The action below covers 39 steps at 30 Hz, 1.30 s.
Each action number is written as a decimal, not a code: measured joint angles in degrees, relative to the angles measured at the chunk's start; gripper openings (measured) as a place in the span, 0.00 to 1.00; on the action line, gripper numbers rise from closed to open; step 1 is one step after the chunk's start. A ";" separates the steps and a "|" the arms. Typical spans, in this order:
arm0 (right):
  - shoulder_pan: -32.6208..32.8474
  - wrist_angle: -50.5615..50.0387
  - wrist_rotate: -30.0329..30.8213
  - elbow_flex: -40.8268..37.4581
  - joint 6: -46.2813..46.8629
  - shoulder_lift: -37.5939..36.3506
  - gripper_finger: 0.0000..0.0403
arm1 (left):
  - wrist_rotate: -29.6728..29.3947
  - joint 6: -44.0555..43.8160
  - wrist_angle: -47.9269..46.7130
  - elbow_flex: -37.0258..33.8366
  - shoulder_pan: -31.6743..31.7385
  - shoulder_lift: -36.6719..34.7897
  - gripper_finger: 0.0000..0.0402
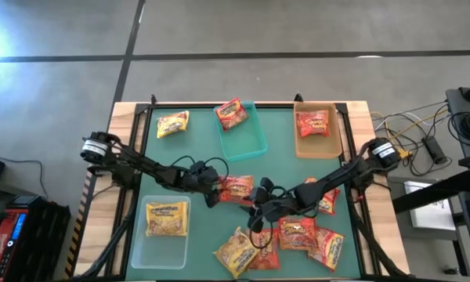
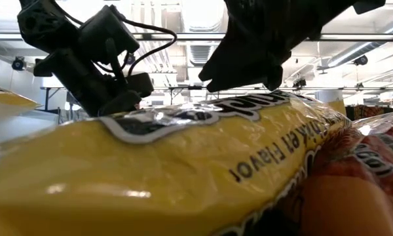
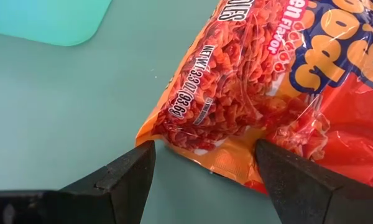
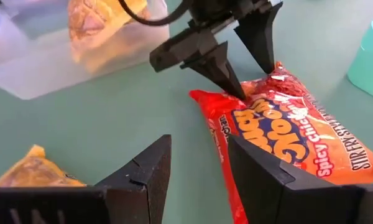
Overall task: Sort Maruchan noodles
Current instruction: Put the middle left orange noodle pack into the orange bin
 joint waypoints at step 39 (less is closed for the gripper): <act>-15.52 24.76 -15.70 -32.53 36.13 -11.84 0.46 | 6.45 9.13 6.20 -0.28 5.66 1.72 0.65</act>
